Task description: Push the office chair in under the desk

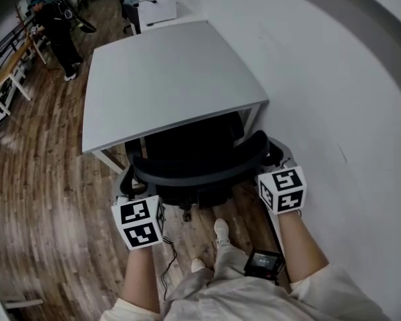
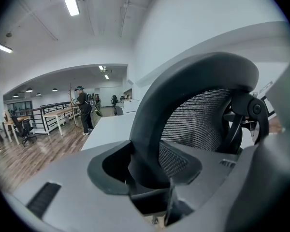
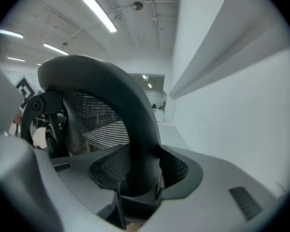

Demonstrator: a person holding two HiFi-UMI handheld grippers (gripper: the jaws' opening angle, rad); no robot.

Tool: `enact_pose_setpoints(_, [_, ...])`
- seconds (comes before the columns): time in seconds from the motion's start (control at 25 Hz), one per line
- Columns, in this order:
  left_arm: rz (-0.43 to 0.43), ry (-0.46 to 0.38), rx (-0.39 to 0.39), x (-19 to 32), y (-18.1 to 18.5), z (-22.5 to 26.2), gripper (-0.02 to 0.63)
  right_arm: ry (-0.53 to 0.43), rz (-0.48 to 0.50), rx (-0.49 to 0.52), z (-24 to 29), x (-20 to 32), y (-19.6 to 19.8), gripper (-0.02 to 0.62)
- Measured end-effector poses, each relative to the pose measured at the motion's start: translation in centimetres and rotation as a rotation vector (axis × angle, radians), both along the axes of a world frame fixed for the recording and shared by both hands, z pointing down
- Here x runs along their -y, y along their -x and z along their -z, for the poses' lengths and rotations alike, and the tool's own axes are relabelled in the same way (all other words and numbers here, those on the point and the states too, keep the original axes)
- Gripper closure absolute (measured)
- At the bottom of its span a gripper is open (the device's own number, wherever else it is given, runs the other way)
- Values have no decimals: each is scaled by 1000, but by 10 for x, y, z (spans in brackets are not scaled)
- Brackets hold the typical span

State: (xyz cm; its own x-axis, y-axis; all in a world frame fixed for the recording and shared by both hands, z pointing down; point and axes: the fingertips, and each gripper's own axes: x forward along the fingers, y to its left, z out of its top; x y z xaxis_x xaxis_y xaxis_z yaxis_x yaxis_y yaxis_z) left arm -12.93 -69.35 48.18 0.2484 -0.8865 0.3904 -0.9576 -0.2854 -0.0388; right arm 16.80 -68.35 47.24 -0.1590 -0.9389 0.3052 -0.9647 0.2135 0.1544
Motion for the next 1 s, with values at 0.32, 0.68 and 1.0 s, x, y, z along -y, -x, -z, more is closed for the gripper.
enact_pose_setpoints(0.32, [2,16,-10,16,2,-2,426,5,9,3,0,20,2,397])
enact_pose_setpoints(0.68, [13,20,-15,37,2,0,426,16,20,6,2,42,3,397])
enact_pose_setpoints(1.0, [29,17,-9,60,-1,0,426,25,35,14,2,66,0,396])
